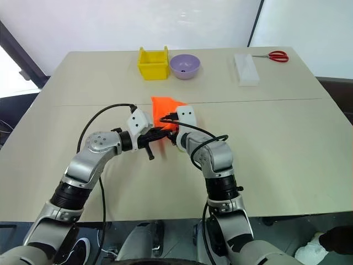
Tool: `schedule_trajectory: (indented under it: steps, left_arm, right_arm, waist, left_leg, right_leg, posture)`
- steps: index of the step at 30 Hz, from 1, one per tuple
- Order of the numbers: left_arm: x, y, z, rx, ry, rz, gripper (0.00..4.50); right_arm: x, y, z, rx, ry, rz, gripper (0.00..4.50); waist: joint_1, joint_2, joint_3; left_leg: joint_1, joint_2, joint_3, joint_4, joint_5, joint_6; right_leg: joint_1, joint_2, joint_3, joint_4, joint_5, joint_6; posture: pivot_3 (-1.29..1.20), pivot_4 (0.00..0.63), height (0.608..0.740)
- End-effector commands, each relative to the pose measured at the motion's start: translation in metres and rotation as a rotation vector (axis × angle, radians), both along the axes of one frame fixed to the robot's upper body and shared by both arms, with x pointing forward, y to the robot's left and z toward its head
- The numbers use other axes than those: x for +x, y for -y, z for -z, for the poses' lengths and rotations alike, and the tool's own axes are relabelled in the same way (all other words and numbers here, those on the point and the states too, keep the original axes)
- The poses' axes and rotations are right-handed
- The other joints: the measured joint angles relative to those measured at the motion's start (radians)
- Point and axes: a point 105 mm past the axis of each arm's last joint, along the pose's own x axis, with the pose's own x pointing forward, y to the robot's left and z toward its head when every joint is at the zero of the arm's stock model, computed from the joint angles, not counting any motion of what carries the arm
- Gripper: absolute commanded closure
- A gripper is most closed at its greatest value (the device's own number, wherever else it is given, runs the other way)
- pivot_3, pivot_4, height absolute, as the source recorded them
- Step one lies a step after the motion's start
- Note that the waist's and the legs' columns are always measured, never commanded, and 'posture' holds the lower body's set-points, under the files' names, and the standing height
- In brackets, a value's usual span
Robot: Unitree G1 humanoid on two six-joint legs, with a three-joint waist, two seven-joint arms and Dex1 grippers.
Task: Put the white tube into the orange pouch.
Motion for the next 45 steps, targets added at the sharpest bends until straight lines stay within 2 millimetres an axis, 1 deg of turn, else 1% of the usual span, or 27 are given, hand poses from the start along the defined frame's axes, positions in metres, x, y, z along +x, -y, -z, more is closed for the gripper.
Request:
schedule_trajectory:
  steps: [1,3,4,6,7,9,11,12,15,16,20,25,27,29,31,33,35,37,40,43,45]
  left_arm:
    - [-0.008,0.009,-0.005,-0.004,0.038,0.058,4.5]
    - [-0.007,0.006,-0.004,-0.002,0.036,0.047,4.5]
    - [-0.007,0.005,-0.003,0.0,0.035,0.044,4.5]
    - [-0.007,0.004,0.0,0.005,0.034,0.039,4.5]
    - [-0.007,0.003,0.001,0.007,0.034,0.036,4.5]
    - [-0.007,0.001,0.002,0.003,0.03,0.028,4.5]
    - [-0.004,-0.003,0.005,0.008,0.023,0.012,4.5]
    - [-0.004,-0.005,0.008,0.019,0.025,0.009,4.5]
    - [-0.003,-0.008,0.01,0.019,0.025,-0.001,4.5]
    - [-0.002,-0.009,0.011,0.013,0.018,-0.005,4.5]
    - [-0.003,-0.01,0.018,0.029,0.021,-0.003,4.5]
    - [-0.003,-0.009,0.015,0.004,0.024,-0.005,4.5]
    - [-0.004,-0.015,0.018,0.04,0.039,-0.009,4.5]
    - [-0.003,-0.022,0.021,0.046,0.031,-0.029,4.5]
    - [-0.003,-0.027,0.023,0.064,0.044,-0.032,4.5]
    - [-0.003,-0.03,0.024,0.058,0.038,-0.045,4.5]
    - [-0.001,-0.034,0.023,0.051,0.041,-0.057,4.5]
    - [0.003,-0.038,0.022,0.054,0.044,-0.079,4.5]
    - [0.006,-0.041,0.024,0.057,0.044,-0.089,4.5]
    - [0.005,-0.041,0.025,0.059,0.045,-0.082,4.5]
    - [0.005,-0.041,0.026,0.059,0.044,-0.082,4.5]
  right_arm:
    - [0.001,-0.013,-0.014,0.024,0.061,-0.063,2.68]
    - [-0.002,-0.01,-0.009,0.008,0.05,-0.064,1.64]
    - [-0.005,-0.013,-0.008,0.04,0.027,-0.087,1.3]
    - [-0.008,-0.017,-0.009,0.042,0.029,-0.11,0.35]
    - [-0.008,-0.016,-0.01,0.027,0.041,-0.107,0.05]
    - [-0.011,-0.018,-0.015,0.07,0.036,-0.117,0.05]
    - [-0.013,-0.015,-0.018,0.017,0.057,-0.134,0.05]
    - [-0.015,-0.013,-0.019,0.028,0.047,-0.136,0.05]
    - [-0.029,-0.011,-0.03,0.072,0.035,-0.205,0.05]
    - [-0.035,-0.012,-0.032,0.057,0.04,-0.242,0.05]
    - [-0.04,-0.012,-0.034,0.055,0.033,-0.264,0.05]
    - [-0.048,-0.008,-0.032,-0.004,0.067,-0.332,0.05]
    - [-0.058,0.004,-0.031,-0.026,0.086,-0.394,0.05]
    - [-0.065,0.018,-0.032,-0.09,0.128,-0.449,0.05]
    - [-0.075,0.027,-0.032,-0.129,0.156,-0.518,0.05]
    - [-0.08,0.038,-0.031,-0.174,0.178,-0.56,0.05]
    - [-0.085,0.047,-0.033,-0.174,0.188,-0.592,0.05]
    - [-0.084,0.054,-0.035,-0.178,0.198,-0.587,0.05]
    - [-0.067,0.07,-0.033,-0.271,0.257,-0.501,0.05]
    - [-0.048,0.079,-0.028,-0.232,0.231,-0.359,0.05]
    - [-0.04,0.081,-0.024,-0.187,0.206,-0.3,0.05]
  waist:
    - [0.001,0.0,0.0]
    - [0.001,0.0,0.0]
    - [0.002,0.0,0.0]
    - [0.003,0.0,0.0]
    - [0.004,0.0,0.0]
    - [0.004,0.0,0.0]
    - [0.004,0.0,0.0]
    - [0.004,0.0,0.0]
    - [0.005,0.0,0.0]
    - [0.005,0.0,0.0]
    - [0.003,0.0,0.0]
    - [0.005,0.0,0.0]
    - [0.006,0.0,0.0]
    - [0.008,0.0,0.0]
    - [0.008,0.0,0.0]
    - [0.007,-0.001,0.0]
    - [0.006,-0.001,0.0]
    - [0.006,-0.001,0.0]
    - [0.008,-0.001,0.0]
    - [0.008,-0.001,0.0]
    - [0.009,-0.001,0.0]
  left_leg:
    - [0.0,0.001,0.0,0.0,0.0,0.0]
    - [0.001,0.001,0.001,0.001,0.0,0.0]
    - [0.0,0.002,0.001,0.001,0.0,0.0]
    - [0.001,0.002,0.001,0.0,0.0,0.0]
    - [0.001,0.002,0.001,0.0,0.0,0.0]
    - [0.001,0.002,0.001,0.001,0.0,0.0]
    - [0.001,0.002,0.001,0.001,0.0,0.0]
    - [0.001,0.002,0.002,0.001,0.0,0.0]
    - [0.001,0.002,0.002,0.0,0.0,0.0]
    - [0.0,0.002,0.002,0.0,0.0,0.0]
    - [-0.001,0.002,0.003,0.0,0.0,0.0]
    - [-0.001,0.003,0.003,0.0,0.0,0.0]
    - [-0.002,0.003,0.003,0.0,0.0,0.0]
    - [-0.002,0.003,0.003,0.0,0.0,0.0]
    - [-0.003,0.003,0.003,0.0,0.0,0.0]
    - [-0.004,0.003,0.003,0.0,0.0,0.0]
    - [-0.003,0.003,0.003,0.0,0.0,0.0]
    - [-0.003,0.004,0.003,0.0,0.0,0.0]
    - [-0.003,0.004,0.003,0.001,0.0,0.0]
    - [-0.003,0.004,0.004,0.001,0.0,0.0]
    - [-0.003,0.004,0.004,0.001,0.0,0.0]
  right_leg:
    - [0.0,0.0,0.0,0.0,0.0,0.0]
    - [0.0,0.001,0.0,0.001,0.001,-0.001]
    - [0.0,0.001,0.001,0.001,0.001,-0.001]
    - [-0.001,0.001,0.001,0.001,0.001,-0.001]
    - [0.0,0.001,0.001,0.001,0.001,-0.001]
    - [0.0,0.001,0.001,0.001,0.001,-0.001]
    - [0.0,0.001,0.001,0.001,0.001,-0.001]
    - [0.0,0.001,0.002,0.001,0.001,-0.001]
    - [-0.001,0.001,0.002,0.001,0.001,-0.001]
    - [-0.002,0.001,0.002,0.001,0.001,-0.001]
    - [-0.003,0.001,0.002,0.001,0.001,-0.001]
    - [-0.004,0.001,0.002,0.002,0.001,-0.001]
    - [-0.004,0.001,0.002,0.001,0.001,-0.001]
    - [-0.004,0.001,0.002,0.0,0.001,-0.001]
    - [-0.003,0.001,0.002,-0.002,0.001,-0.001]
    - [-0.004,0.001,0.002,-0.003,0.001,-0.001]
    - [-0.004,0.001,0.002,-0.003,0.001,-0.001]
    - [-0.003,0.002,0.002,-0.003,0.001,-0.001]
    - [-0.003,0.002,0.002,-0.003,0.001,-0.001]
    - [-0.002,0.002,0.002,-0.003,0.001,-0.001]
    - [-0.002,0.002,0.002,-0.004,0.001,-0.001]
  posture:
    - [0.0,0.15,0.74]
    - [0.0,0.15,0.74]
    - [0.0,0.15,0.74]
    - [0.0,0.15,0.74]
    - [0.0,0.15,0.74]
    - [0.0,0.15,0.74]
    - [0.0,0.15,0.74]
    - [0.0,0.15,0.74]
    - [0.0,0.15,0.74]
    - [0.0,0.15,0.74]
    - [0.0,0.15,0.74]
    - [0.0,0.15,0.74]
    - [0.0,0.15,0.74]
    - [0.0,0.15,0.74]
    - [0.0,0.15,0.74]
    - [0.0,0.15,0.74]
    - [0.0,0.15,0.74]
    - [0.0,0.15,0.74]
    - [0.0,0.15,0.74]
    - [0.0,0.15,0.74]
    - [0.0,0.15,0.74]
